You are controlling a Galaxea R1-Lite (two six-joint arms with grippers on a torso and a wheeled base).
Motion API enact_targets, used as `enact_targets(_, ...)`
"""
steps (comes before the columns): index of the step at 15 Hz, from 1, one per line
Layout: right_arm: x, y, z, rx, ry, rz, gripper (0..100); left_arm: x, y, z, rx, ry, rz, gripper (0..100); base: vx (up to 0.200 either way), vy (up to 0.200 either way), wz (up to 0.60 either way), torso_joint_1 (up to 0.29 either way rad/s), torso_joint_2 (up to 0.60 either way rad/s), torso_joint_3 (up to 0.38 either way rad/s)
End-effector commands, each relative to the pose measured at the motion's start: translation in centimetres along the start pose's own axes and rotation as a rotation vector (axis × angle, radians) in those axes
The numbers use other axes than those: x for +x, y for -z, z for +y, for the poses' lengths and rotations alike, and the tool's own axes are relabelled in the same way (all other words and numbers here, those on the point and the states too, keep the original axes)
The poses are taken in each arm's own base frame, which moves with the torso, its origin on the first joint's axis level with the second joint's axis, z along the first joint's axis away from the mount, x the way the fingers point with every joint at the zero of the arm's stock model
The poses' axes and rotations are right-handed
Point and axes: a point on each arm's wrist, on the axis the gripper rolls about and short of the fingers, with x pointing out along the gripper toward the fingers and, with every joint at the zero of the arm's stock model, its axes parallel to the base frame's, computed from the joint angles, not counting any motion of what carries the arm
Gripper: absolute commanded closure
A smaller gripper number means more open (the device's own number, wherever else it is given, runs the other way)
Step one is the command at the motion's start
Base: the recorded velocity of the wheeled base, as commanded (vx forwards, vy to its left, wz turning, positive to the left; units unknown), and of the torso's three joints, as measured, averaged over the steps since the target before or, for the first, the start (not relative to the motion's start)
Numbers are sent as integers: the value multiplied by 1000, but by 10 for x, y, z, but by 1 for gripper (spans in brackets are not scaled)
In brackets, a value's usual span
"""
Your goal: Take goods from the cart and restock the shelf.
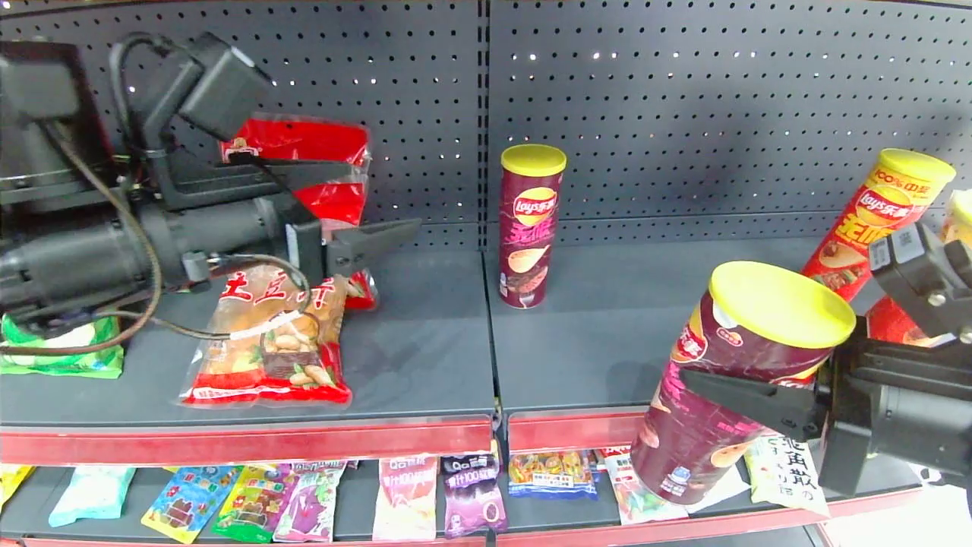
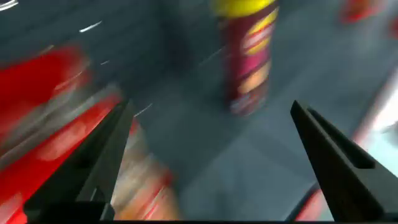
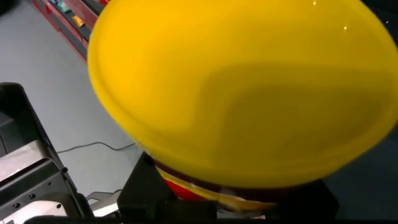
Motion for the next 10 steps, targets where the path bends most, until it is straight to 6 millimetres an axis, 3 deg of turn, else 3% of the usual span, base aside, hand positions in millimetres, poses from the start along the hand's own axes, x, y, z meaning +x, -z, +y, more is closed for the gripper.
enact_targets(1,-2,-1,0,-2,3,-8,100,38,19,1,-54,111,60,0,0,0,0,0,0,0)
enact_targets(7,-5,-5,1,-5,1,-29,100,65,19,11,-57,142,58,0,0,0,0,0,0,0)
enact_targets(10,-7,-19,-1,-17,8,-78,100,89,25,16,-55,145,63,0,0,0,0,0,0,0)
